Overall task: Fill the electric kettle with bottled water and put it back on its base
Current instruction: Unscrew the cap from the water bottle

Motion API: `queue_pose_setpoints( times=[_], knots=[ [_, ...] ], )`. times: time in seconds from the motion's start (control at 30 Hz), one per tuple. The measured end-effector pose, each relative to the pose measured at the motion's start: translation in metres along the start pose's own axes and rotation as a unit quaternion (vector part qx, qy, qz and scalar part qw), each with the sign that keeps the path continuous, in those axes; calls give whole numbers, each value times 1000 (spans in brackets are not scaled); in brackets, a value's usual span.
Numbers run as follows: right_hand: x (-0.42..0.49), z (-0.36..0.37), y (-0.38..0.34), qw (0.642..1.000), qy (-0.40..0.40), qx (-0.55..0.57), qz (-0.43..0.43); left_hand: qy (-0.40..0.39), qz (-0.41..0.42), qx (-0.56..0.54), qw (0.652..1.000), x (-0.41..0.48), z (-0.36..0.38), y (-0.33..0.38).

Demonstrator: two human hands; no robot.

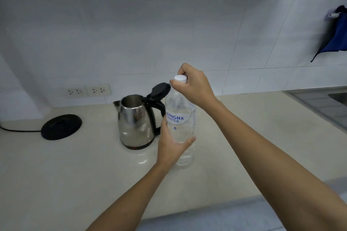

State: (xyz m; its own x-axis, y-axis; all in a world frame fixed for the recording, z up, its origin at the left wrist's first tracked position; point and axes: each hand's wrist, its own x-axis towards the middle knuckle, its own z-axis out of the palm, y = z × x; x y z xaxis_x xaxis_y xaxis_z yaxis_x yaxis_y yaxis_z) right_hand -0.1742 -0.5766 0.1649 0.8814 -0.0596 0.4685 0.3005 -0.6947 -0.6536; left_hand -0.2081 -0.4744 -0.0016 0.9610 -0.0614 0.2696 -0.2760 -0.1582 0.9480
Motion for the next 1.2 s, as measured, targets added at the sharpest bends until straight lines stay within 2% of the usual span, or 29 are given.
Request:
queue_pose_setpoints(
  times=[0.13, 0.23, 0.33, 0.53, 0.77, 0.87, 1.0, 1.2],
  knots=[
    [-20, 55, -55, 998, 2, 56, 34, 50, -24, 6, 998, -20, -70, -5],
    [-33, 95, -89, 996, -3, 77, 47, 76, -25, 56, 995, -27, -127, -9],
    [-42, 134, -124, 995, -24, 86, 35, 92, -34, 112, 989, -32, -180, -17],
    [-45, 185, -164, 995, -65, 76, 21, 111, -67, 146, 981, -37, -248, -33],
    [-47, 215, -177, 987, -155, 16, -25, 144, -111, 128, 975, -46, -274, -58],
    [-33, 208, -186, 976, -208, -49, -47, 148, -118, 112, 975, -45, -274, -61],
    [-21, 199, -192, 958, -234, -144, -81, 155, -115, 102, 976, -47, -270, -62],
    [-20, 196, -196, 926, -284, -183, -168, 143, -116, 117, 976, -46, -274, -64]
  ],
)
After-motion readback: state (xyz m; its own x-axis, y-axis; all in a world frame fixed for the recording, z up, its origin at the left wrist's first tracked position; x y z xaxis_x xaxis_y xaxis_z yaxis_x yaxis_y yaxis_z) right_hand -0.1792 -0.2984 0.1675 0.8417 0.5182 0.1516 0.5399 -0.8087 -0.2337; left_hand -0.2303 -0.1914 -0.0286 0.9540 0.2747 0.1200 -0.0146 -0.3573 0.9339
